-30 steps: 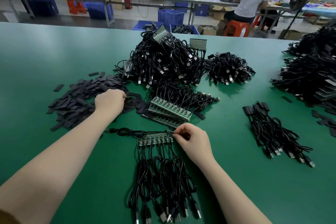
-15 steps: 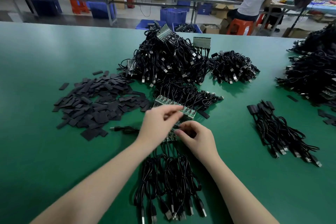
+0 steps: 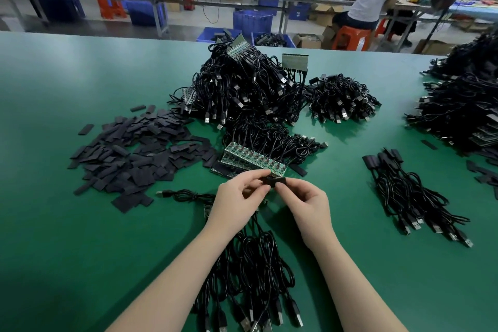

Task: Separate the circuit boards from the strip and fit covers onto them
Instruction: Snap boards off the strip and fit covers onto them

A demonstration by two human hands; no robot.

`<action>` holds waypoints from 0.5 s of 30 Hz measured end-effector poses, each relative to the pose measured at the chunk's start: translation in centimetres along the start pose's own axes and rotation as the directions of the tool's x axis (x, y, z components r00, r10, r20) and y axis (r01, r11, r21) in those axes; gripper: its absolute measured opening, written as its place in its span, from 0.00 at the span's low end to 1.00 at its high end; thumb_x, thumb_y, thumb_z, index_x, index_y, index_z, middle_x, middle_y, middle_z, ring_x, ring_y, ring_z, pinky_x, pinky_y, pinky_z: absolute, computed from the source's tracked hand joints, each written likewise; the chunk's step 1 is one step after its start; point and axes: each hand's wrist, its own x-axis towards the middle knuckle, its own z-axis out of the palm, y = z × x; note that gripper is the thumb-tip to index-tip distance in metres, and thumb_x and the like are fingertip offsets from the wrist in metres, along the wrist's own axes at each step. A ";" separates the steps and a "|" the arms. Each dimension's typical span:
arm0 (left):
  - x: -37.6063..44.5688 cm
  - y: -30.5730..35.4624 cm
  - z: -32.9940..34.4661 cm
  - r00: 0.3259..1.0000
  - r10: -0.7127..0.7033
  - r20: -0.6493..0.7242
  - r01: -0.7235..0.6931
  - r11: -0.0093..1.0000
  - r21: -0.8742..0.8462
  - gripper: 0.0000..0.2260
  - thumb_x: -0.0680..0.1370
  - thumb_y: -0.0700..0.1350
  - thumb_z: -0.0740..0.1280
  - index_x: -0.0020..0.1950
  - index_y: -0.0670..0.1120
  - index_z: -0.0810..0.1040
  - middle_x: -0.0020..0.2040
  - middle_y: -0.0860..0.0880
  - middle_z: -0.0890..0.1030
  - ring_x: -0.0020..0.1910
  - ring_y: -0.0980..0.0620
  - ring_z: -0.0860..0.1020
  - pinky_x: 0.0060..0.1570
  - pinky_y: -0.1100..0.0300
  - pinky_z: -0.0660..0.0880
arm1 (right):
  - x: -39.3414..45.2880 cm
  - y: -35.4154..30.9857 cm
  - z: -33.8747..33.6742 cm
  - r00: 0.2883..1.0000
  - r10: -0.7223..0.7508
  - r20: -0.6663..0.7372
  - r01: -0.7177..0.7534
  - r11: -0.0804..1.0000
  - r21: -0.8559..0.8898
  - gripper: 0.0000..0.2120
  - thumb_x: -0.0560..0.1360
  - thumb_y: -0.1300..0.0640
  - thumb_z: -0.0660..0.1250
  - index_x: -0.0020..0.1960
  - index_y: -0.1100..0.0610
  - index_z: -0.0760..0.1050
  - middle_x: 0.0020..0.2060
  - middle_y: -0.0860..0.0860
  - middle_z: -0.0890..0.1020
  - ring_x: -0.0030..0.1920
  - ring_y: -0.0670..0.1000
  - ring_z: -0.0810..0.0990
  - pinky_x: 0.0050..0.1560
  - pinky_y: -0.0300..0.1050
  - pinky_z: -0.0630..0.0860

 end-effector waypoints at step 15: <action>0.0 -0.4 -0.1 0.996 0.047 0.074 -0.053 0.995 0.082 0.18 0.76 0.46 0.70 0.58 0.68 0.76 0.50 0.67 0.82 0.51 0.65 0.80 0.52 0.70 0.75 | -0.5 -0.7 -0.1 0.994 -0.023 0.106 0.018 0.999 0.043 0.13 0.74 0.62 0.74 0.51 0.46 0.86 0.45 0.48 0.87 0.47 0.46 0.84 0.49 0.36 0.78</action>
